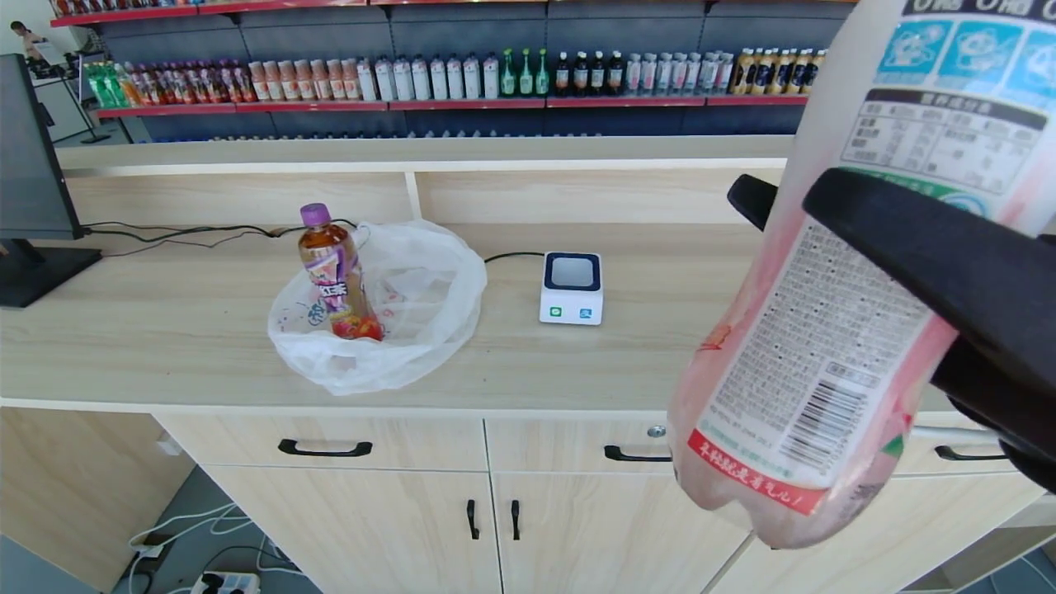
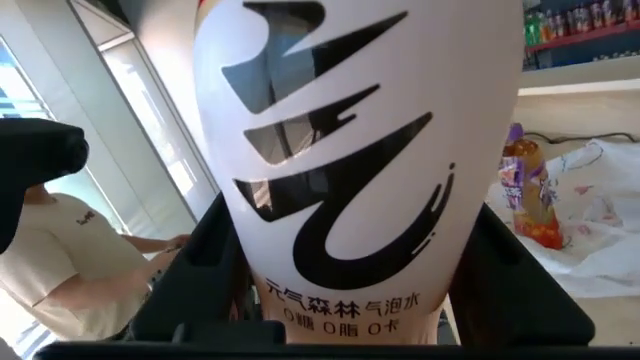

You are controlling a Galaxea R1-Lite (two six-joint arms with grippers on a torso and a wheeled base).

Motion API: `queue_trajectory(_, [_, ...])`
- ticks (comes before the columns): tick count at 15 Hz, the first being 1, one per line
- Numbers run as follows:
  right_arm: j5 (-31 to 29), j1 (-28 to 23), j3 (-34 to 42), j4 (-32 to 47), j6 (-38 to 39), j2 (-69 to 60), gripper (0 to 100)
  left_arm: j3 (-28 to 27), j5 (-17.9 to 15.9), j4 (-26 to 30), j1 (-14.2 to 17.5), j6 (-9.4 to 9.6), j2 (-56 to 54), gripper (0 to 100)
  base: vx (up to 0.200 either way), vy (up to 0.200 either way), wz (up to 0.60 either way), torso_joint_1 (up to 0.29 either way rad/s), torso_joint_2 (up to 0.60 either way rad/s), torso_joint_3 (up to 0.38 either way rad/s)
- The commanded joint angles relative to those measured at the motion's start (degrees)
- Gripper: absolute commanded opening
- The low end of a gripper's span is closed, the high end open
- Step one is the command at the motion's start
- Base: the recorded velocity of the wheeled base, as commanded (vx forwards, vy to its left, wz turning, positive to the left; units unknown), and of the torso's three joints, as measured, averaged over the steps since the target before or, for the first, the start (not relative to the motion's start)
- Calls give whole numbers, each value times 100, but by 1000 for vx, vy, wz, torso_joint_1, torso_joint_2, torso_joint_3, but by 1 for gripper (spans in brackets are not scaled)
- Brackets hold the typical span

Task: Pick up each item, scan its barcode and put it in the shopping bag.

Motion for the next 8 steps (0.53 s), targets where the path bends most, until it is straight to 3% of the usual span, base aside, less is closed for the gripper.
queue_trajectory(1, [-20,-146,-175,27,-241,-2,0,0,2,-1,5,1,-2,100,0,0,0,0,0,0])
queue_trajectory(3, [-64,-1166,-492,53,-1155,332,0,0,2,-1,5,1,-2,100,-200,0,0,0,2,7])
queue_trajectory(6, [-425,-3284,-1019,62,-3088,833,0,0,2,8,5,-166,-2,100,-200,0,0,7,2,4])
queue_trajectory(7, [-451,-3512,-1054,80,-3141,825,0,0,2,-1,5,-201,-2,100,-200,0,0,32,7,-7])
queue_trajectory(8, [-513,-3530,-1054,89,-3159,825,0,0,2,-1,5,-210,-2,100,0,0,0,0,0,0])
